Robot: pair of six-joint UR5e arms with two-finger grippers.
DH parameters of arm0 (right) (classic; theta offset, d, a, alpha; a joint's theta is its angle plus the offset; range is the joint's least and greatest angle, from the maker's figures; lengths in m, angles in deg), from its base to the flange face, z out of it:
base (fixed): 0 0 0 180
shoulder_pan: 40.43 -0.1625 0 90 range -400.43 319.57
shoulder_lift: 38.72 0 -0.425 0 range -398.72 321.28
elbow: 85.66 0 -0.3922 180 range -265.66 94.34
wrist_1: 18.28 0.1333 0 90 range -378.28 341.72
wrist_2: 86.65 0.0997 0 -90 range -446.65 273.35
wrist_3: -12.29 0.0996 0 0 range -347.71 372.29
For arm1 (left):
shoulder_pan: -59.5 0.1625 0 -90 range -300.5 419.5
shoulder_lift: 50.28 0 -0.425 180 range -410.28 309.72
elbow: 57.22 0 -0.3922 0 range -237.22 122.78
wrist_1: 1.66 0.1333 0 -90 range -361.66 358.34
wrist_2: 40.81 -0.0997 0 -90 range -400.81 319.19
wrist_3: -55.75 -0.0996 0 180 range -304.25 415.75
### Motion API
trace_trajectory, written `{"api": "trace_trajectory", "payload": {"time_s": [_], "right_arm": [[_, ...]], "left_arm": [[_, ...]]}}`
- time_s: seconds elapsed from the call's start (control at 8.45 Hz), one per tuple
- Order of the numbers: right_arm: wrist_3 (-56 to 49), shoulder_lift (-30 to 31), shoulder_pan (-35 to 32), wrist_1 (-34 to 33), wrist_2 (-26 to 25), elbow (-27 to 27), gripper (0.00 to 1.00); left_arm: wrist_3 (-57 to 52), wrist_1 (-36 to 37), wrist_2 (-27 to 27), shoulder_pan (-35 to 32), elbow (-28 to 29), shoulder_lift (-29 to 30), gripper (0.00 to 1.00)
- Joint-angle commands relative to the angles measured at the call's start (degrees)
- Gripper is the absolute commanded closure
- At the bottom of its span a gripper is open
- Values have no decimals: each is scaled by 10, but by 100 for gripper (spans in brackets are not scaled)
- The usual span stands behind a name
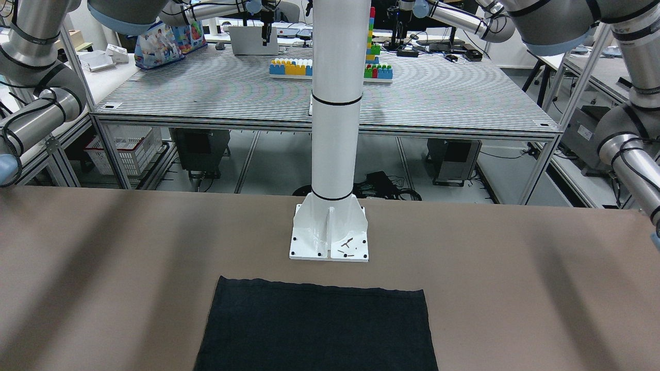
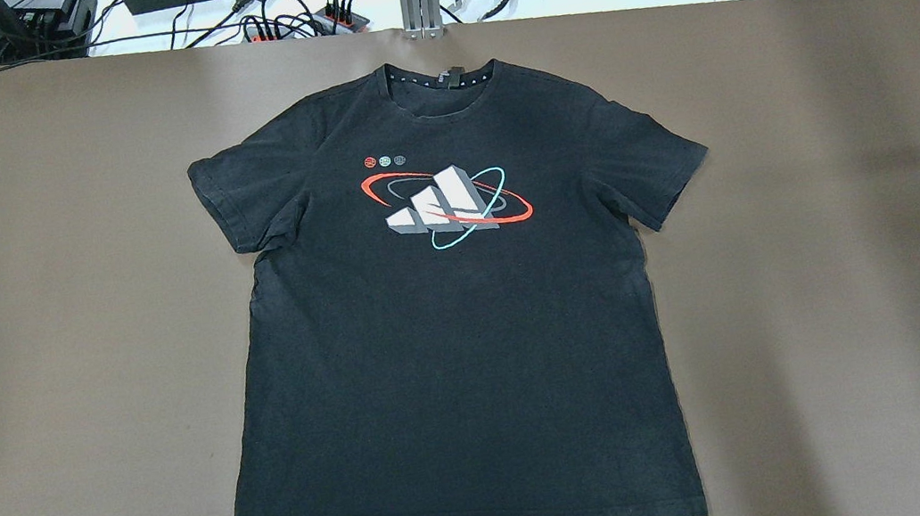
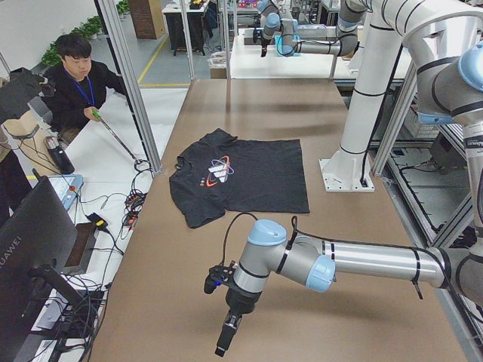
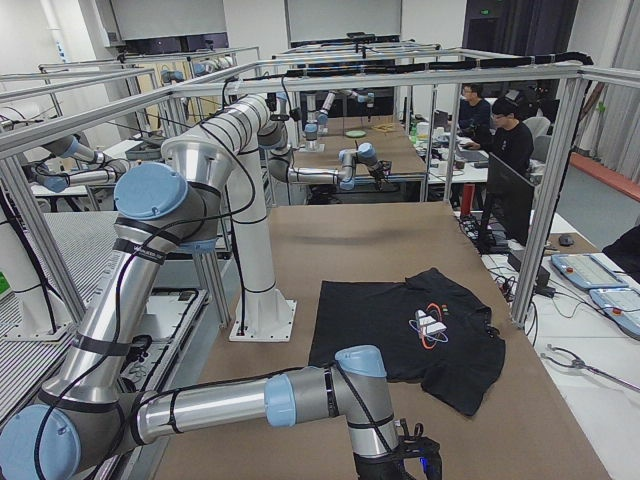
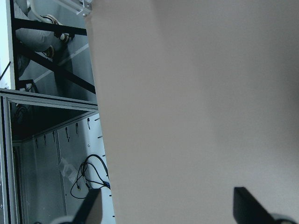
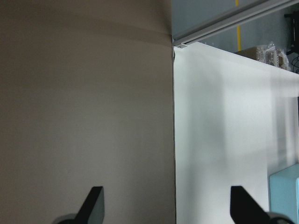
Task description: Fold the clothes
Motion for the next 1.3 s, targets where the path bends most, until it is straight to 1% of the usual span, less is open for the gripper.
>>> {"api": "trace_trajectory", "payload": {"time_s": [0.0,0.59,0.83,1.06,1.18], "right_arm": [[0,0,-4,0,-1,1,5],[2,-8,-2,0,8,-3,5],[3,-25,-1,6,7,-4,5],[6,-29,-2,79,11,-5,5],[10,-30,-1,80,18,-1,5]], "left_arm": [[-2,0,0,-1,-1,1,0],[0,-1,1,-1,-2,4,0],[-1,-1,1,-1,-1,31,0],[-1,-2,0,0,-2,72,0],[12,0,-1,-1,0,84,0]]}}
